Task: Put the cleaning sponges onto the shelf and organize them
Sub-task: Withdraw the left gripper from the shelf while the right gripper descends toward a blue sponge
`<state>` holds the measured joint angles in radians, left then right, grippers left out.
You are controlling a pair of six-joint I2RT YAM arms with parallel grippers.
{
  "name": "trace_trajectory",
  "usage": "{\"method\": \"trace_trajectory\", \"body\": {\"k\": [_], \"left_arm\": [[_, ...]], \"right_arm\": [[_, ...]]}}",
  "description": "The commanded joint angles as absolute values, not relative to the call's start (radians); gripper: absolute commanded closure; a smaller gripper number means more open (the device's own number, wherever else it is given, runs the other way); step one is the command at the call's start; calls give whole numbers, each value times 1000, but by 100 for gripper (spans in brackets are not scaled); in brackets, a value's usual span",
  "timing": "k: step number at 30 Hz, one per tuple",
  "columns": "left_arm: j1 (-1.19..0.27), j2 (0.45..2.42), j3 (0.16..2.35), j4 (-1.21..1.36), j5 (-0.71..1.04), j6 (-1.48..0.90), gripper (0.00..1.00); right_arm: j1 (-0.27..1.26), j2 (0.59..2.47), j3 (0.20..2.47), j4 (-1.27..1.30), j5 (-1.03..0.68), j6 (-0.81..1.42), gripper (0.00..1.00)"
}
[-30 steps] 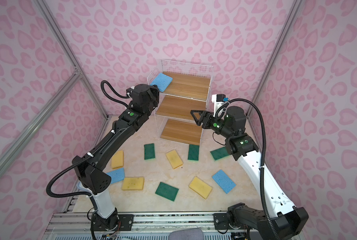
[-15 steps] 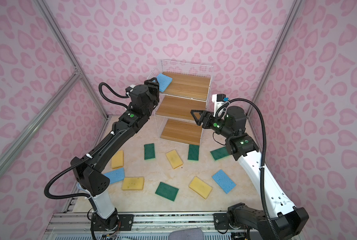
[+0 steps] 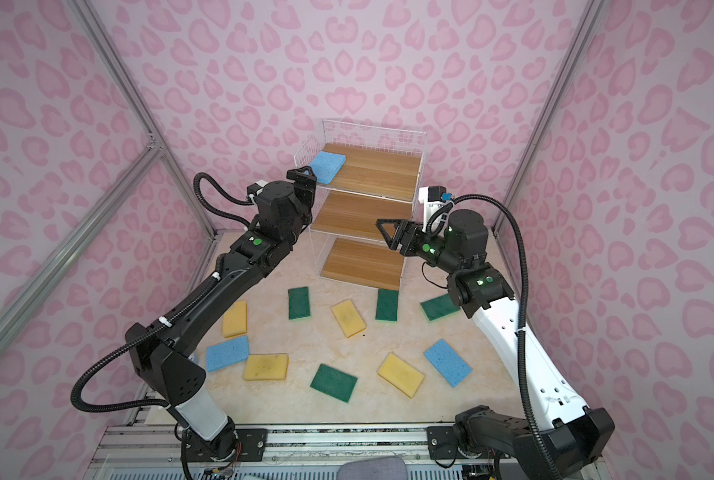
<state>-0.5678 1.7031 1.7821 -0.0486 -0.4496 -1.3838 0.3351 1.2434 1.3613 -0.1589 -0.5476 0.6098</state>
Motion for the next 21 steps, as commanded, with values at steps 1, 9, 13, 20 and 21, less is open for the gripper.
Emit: {"method": "trace_trajectory", "body": {"k": [1, 9, 13, 20, 21], "left_arm": [[-566, 1660, 1761, -32, -475, -1321, 9], [-566, 1543, 1655, -42, -463, -1125, 5], [-565, 1449, 1541, -56, -460, -990, 0], [-564, 1277, 1353, -123, -379, -796, 3], [-564, 1254, 1307, -121, -364, -769, 3]], "right_arm": [[343, 1251, 1372, -153, -548, 599, 27], [356, 1246, 1387, -175, -548, 579, 26], [374, 1224, 1378, -228, -518, 543, 26], [478, 1213, 1356, -344, -418, 461, 27], [489, 1210, 1350, -354, -408, 457, 27]]}}
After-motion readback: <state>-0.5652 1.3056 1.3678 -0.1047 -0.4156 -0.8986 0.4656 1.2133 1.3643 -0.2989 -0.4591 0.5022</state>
